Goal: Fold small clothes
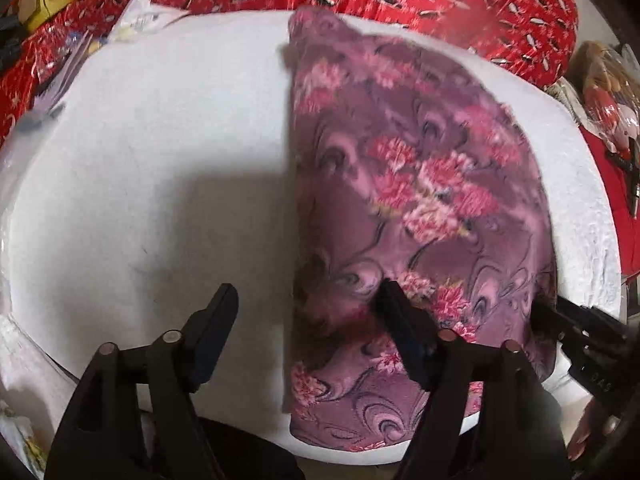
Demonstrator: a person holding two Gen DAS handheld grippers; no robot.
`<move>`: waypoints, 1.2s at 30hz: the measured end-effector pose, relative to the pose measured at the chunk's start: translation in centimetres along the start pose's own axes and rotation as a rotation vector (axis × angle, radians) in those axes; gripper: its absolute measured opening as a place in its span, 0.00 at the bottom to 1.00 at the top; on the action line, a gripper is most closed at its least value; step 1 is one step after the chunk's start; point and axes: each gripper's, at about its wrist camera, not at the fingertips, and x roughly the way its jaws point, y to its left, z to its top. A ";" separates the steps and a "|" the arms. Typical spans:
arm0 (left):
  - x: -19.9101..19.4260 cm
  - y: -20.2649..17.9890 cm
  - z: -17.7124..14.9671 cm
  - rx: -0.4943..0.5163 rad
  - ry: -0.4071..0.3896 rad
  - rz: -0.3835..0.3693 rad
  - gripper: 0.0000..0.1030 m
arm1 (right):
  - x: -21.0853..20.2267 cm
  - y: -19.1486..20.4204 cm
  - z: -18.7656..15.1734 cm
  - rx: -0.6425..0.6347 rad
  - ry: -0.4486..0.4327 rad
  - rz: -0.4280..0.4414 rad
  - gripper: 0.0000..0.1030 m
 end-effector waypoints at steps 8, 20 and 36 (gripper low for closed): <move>-0.2 -0.1 -0.1 -0.009 0.012 -0.005 0.75 | -0.1 -0.2 -0.1 0.040 -0.006 0.002 0.45; -0.2 1.4 2.1 -0.079 0.012 -0.075 0.75 | -2.8 0.2 3.9 0.093 -0.173 0.033 0.46; 1.7 0.9 10.1 -0.125 -0.012 -0.136 0.75 | 2.7 -2.4 12.8 0.233 -0.147 0.160 0.08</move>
